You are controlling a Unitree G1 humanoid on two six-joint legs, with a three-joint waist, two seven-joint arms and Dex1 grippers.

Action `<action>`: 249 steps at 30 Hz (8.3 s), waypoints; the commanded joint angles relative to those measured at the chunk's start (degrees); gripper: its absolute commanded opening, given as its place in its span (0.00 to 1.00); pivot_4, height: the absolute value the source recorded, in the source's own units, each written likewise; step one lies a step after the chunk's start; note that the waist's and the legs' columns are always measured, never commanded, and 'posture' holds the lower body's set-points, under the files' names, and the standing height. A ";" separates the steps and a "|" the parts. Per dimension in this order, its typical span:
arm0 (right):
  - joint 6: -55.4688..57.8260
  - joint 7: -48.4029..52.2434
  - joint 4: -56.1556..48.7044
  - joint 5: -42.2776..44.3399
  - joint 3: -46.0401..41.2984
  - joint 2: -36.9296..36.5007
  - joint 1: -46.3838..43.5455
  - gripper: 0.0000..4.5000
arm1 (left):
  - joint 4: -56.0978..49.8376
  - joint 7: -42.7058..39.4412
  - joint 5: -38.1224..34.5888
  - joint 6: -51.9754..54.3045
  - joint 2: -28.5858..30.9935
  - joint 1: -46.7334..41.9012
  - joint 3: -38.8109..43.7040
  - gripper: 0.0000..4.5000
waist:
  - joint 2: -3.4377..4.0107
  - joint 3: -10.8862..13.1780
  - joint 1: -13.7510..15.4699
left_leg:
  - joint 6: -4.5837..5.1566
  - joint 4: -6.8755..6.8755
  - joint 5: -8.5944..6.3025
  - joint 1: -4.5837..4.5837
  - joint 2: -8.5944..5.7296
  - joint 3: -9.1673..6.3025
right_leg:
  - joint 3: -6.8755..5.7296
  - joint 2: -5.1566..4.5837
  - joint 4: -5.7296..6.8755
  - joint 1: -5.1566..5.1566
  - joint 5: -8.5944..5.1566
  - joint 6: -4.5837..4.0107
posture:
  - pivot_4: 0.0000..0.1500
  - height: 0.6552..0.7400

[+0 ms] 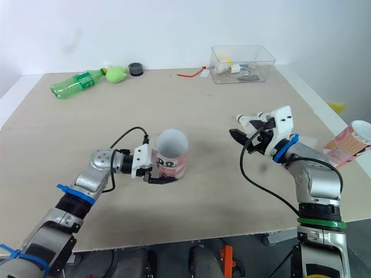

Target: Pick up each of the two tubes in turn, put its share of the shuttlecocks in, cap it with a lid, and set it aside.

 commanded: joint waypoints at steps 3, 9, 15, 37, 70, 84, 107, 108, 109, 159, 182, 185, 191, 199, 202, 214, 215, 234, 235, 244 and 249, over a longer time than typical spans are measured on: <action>0.28 -5.60 1.75 -1.18 -0.81 0.29 -3.86 1.00 | -1.04 -6.87 0.90 6.14 2.36 -6.78 -2.64 0.67 | 0.03 0.02 -0.21 | 0.02 0.00 0.01 0.00 0.00 -0.13 | 0.02 0.08 0.02 0.00 0.02 -0.03 | 1.00 1.00; -2.48 -8.94 9.84 -3.21 0.97 3.17 -9.34 1.00 | 0.93 -8.54 3.32 9.39 4.05 -12.39 -3.57 0.67 | 0.04 0.02 -0.74 | 0.03 -0.02 0.00 -0.07 -0.07 -0.15 | 0.06 0.04 -0.01 -0.02 -0.04 0.06 | 1.00 1.00; -3.40 -12.70 13.58 -4.28 0.85 6.19 -11.77 1.00 | 1.13 -5.56 7.77 11.21 5.13 -14.08 -4.34 0.67 | 0.07 0.04 -1.02 | 0.11 -0.08 -0.06 -0.14 -0.10 -0.18 | 0.04 -0.06 -0.01 -0.04 -0.16 0.14 | 1.00 1.00; -7.54 -19.44 21.24 -4.29 -1.07 10.11 -14.20 1.00 | -2.93 1.38 13.20 23.39 2.24 -12.84 -6.28 0.67 | 0.08 0.04 -1.14 | 0.12 -0.04 -0.06 -0.14 -0.19 -0.13 | 0.11 -0.26 0.02 -0.01 -0.14 0.32 | 1.00 1.00; -20.55 -5.18 23.34 -10.59 6.05 2.82 -17.86 0.01 | 0.95 1.33 11.82 24.54 2.04 -14.84 -4.80 0.67 | 0.14 0.07 -1.11 | 0.12 -0.04 -0.06 -0.18 -0.28 -0.15 | 0.19 -0.29 0.02 -0.01 -0.15 0.33 | 1.00 1.00; -36.39 26.04 -13.31 -7.60 13.53 -14.95 -12.62 0.01 | 5.04 0.35 10.18 26.70 0.02 -18.51 -3.74 0.67 | 0.17 0.09 -1.17 | 0.12 0.04 -0.06 -0.09 -0.30 -0.25 | 0.14 -0.20 0.03 0.08 -0.20 0.41 | 1.00 1.00; -42.02 33.71 -8.28 -8.04 14.49 -18.21 -15.58 0.01 | 2.99 0.39 9.84 27.64 0.72 -16.91 -4.01 0.67 | 0.17 0.10 -1.13 | 0.13 0.07 -0.07 -0.15 -0.30 -0.19 | 0.18 -0.23 0.04 0.02 -0.20 0.37 | 1.00 1.00; -42.27 33.74 -8.12 -8.14 14.60 -18.12 -15.44 0.01 | 2.84 0.44 9.81 27.76 0.66 -16.90 -3.99 0.67 | 0.17 0.10 -1.14 | 0.13 0.07 -0.07 -0.15 -0.30 -0.20 | 0.18 -0.23 0.04 0.02 -0.20 0.37 | 1.00 1.00; -42.06 33.52 -8.33 -7.97 14.78 -17.63 -15.35 0.01 | 2.68 0.49 9.78 27.86 0.61 -16.92 -3.97 0.67 | 0.17 0.10 -1.14 | 0.13 0.07 -0.07 -0.15 -0.30 -0.19 | 0.19 -0.23 0.04 0.02 -0.20 0.37 | 1.00 1.00; 8.93 -20.61 -8.95 -3.19 -9.19 -4.82 2.02 0.98 | 1.88 0.72 9.15 27.47 -0.30 -15.93 -5.11 0.67 | 0.32 0.05 -1.15 | 0.06 0.06 -0.02 -0.12 -0.29 -0.19 | 0.47 -0.23 0.18 -0.02 -0.14 0.36 | 1.00 1.00; 13.19 -29.01 -9.53 -1.06 -16.12 1.75 6.26 0.98 | 0.89 0.58 8.94 27.80 -0.92 -15.50 -5.25 0.67 | 0.31 0.05 -1.20 | 0.07 0.06 -0.03 -0.10 -0.36 -0.14 | 0.65 -0.21 0.15 0.00 -0.14 0.48 | 1.00 1.00; 13.15 -28.91 -8.82 -0.58 -16.13 2.31 6.07 0.98 | 0.57 0.54 8.95 27.98 -0.85 -15.33 -5.24 0.67 | 0.31 0.05 -1.21 | 0.07 0.06 -0.03 -0.10 -0.41 -0.15 | 0.65 -0.19 0.15 0.00 -0.14 0.48 | 1.00 1.00; 11.98 -28.68 -5.49 -0.38 -16.00 2.60 5.93 0.98 | -0.16 0.63 8.90 28.32 -0.67 -14.93 -5.08 0.67 | 0.31 0.05 -1.21 | 0.08 0.05 -0.03 -0.10 -0.48 -0.14 | 0.67 -0.21 0.15 0.00 -0.14 0.48 | 1.00 1.00; 7.82 -26.65 2.04 -1.39 -14.55 1.09 3.99 0.98 | -1.29 0.75 8.75 29.01 -0.39 -14.29 -4.97 0.67 | 0.32 0.05 -1.27 | 0.08 0.05 -0.03 -0.09 -0.53 -0.15 | 0.72 -0.21 0.15 0.00 -0.14 0.51 | 1.00 1.00; 6.23 -25.88 4.91 -2.05 -14.06 0.49 2.81 0.98 | -1.58 0.71 8.73 29.08 -0.26 -14.20 -4.96 0.67 | 0.31 0.05 -1.28 | 0.08 0.05 -0.03 -0.09 -0.53 -0.15 | 0.72 -0.21 0.15 0.01 -0.14 0.51 | 1.00 1.00; 1.01 -23.46 12.32 -4.11 -11.87 -1.13 -0.52 0.98 | -2.37 0.58 8.55 29.66 -0.15 -14.06 -4.92 0.67 | 0.31 0.05 -1.31 | 0.08 0.04 -0.03 -0.09 -0.56 -0.14 | 0.74 -0.23 0.14 0.01 -0.14 0.53 | 1.00 1.00; 0.45 -23.00 13.03 -4.38 -11.51 -1.34 -0.84 0.98 | -2.38 0.58 8.56 29.64 -0.12 -14.04 -4.92 0.67 | 0.31 0.05 -1.32 | 0.08 0.04 -0.03 -0.09 -0.57 -0.14 | 0.76 -0.23 0.14 0.01 -0.13 0.54 | 1.00 1.00; -9.34 -17.14 24.91 -7.92 -6.12 -2.94 -6.82 0.04 | -2.67 0.15 8.75 29.91 0.52 -13.68 -5.02 0.67 | 0.31 0.05 -1.37 | 0.08 0.04 -0.03 -0.08 -0.57 -0.13 | 0.77 -0.23 0.14 0.01 -0.13 0.54 | 1.00 1.00; -9.45 -16.77 23.86 -7.65 -6.04 -2.82 -6.74 0.04 | -2.56 0.14 8.76 29.86 0.53 -13.70 -5.02 0.67 | 0.31 0.05 -1.37 | 0.08 0.04 -0.03 -0.08 -0.57 -0.13 | 0.77 -0.22 0.13 0.01 -0.13 0.53 | 1.00 1.00; -6.91 -8.60 4.17 -8.47 -1.68 -8.56 -1.33 0.04 | -0.35 0.04 9.13 28.51 0.47 -14.20 -5.14 0.67 | 0.32 0.06 -1.34 | 0.09 0.02 -0.04 -0.10 -0.56 -0.16 | 0.76 -0.22 0.13 0.00 -0.16 0.56 | 1.00 1.00; -10.83 4.64 -6.54 -9.10 2.52 -19.60 -1.68 0.04 | 3.77 -0.60 9.47 25.72 0.52 -15.94 -4.99 0.67 | 0.33 0.06 -1.36 | 0.09 0.03 -0.04 -0.09 -0.62 -0.16 | 0.75 -0.22 0.14 0.01 -0.16 0.58 | 1.00 1.00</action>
